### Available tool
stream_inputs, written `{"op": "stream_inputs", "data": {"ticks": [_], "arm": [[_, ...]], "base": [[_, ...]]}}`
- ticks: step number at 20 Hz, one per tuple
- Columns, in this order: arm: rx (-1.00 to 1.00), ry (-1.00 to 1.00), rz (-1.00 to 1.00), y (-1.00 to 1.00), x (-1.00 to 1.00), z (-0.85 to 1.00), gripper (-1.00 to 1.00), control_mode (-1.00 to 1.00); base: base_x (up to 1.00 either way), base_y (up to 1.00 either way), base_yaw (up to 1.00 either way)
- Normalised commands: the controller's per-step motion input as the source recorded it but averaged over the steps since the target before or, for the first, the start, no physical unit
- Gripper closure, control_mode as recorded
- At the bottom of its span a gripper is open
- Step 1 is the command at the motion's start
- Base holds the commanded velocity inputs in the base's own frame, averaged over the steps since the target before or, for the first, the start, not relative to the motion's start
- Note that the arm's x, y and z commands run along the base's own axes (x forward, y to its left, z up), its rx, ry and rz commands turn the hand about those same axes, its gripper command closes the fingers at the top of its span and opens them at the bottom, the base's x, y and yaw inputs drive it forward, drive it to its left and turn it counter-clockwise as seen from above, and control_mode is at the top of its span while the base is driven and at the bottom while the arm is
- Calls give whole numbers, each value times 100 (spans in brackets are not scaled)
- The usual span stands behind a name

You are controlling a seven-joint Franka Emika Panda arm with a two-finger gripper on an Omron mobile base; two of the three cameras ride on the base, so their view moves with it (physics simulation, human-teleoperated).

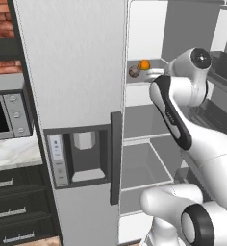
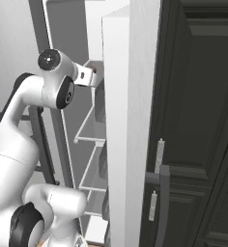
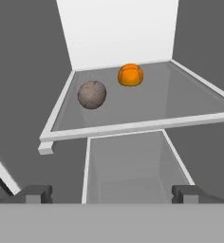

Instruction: Pick the egg and butter from the fridge and place them by the bowl for mixing.

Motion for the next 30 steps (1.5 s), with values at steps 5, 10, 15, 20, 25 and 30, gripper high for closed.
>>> {"op": "stream_inputs", "data": {"ticks": [5,10,15,20,25,30], "arm": [[5,0,0,0,35,8,-100,-100],[3,0,0,2,30,10,-100,-100],[0,0,0,9,25,0,-100,-100],[0,0,2,11,42,0,-100,-100],[0,0,5,0,45,0,-100,-100],[0,2,6,0,59,0,-100,-100]], "base": [[0,0,0],[0,0,0],[0,0,0],[0,0,0],[0,0,0],[0,0,0]]}}
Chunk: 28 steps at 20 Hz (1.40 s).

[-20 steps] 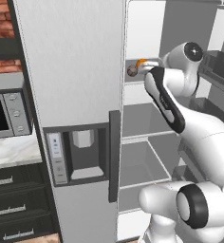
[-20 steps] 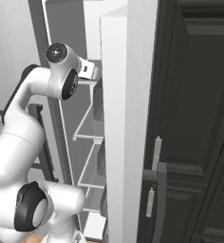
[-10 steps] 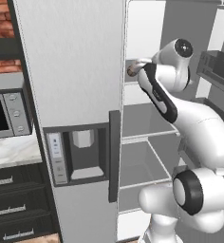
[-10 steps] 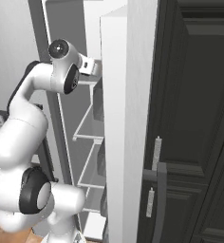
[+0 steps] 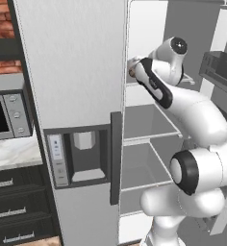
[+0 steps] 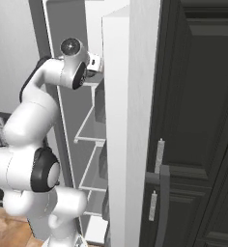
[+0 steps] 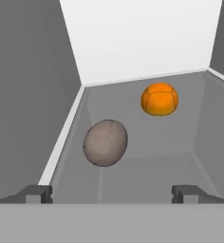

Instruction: Pick the egg and butter from the fridge and place them by the bowl for mixing.

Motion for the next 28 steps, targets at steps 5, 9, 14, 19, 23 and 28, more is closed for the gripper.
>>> {"op": "stream_inputs", "data": {"ticks": [5,9,14,19,23,28], "arm": [[0,7,6,0,49,0,-100,-100],[0,8,5,0,45,-5,-100,-100],[0,6,2,4,23,-13,-100,-100],[0,4,0,13,15,-17,-100,-100],[0,1,1,7,15,-12,-100,-100],[0,0,2,0,8,-7,-100,-100]], "base": [[0,0,0],[0,0,0],[0,0,0],[0,0,0],[0,0,0],[0,0,0]]}}
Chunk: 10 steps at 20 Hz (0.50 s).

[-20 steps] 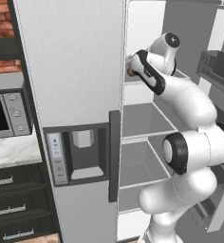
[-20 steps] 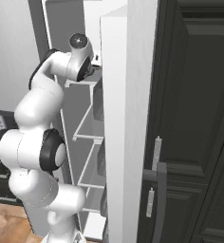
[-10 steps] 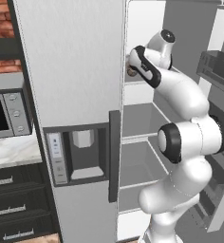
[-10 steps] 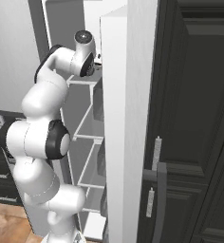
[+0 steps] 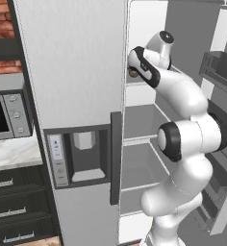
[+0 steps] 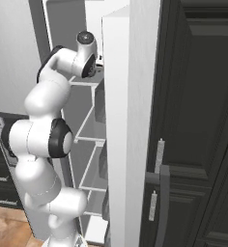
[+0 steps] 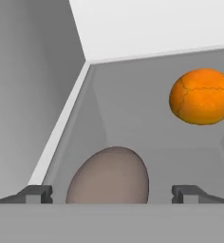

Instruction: Pick the egg and butter from the fridge and place them by the bowl for mixing.

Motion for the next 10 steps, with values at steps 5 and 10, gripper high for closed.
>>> {"op": "stream_inputs", "data": {"ticks": [5,10], "arm": [[0,0,2,0,13,-11,-100,-100],[0,1,2,0,11,-9,-100,-100]], "base": [[0,0,0],[0,0,0]]}}
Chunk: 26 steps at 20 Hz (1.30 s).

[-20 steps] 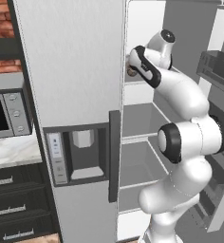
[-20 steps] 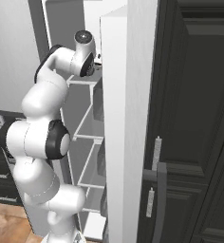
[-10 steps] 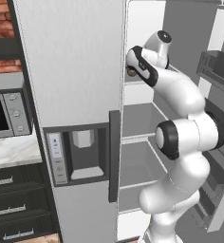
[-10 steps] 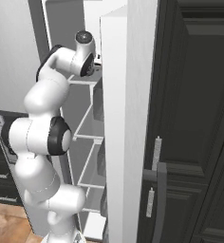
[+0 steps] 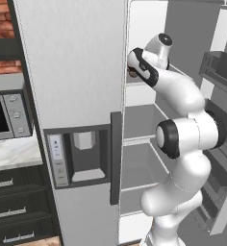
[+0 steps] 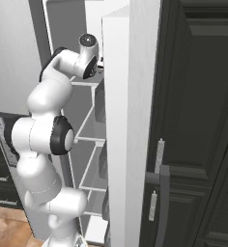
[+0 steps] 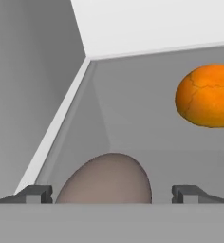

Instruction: Pick the egg and butter from the fridge and place them by the bowl for mixing.

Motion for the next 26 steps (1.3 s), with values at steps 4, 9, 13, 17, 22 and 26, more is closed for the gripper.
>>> {"op": "stream_inputs", "data": {"ticks": [4,9,13,17,22,26], "arm": [[0,0,3,0,4,0,-100,-100],[0,1,2,0,11,-1,100,-100],[0,1,4,0,2,0,100,-100],[0,0,3,-1,0,0,100,-100],[0,-7,0,-4,0,0,100,-100],[0,-29,0,-10,-18,0,100,-100]], "base": [[0,0,0],[0,0,0],[0,0,0],[0,0,0],[0,0,0],[0,0,0]]}}
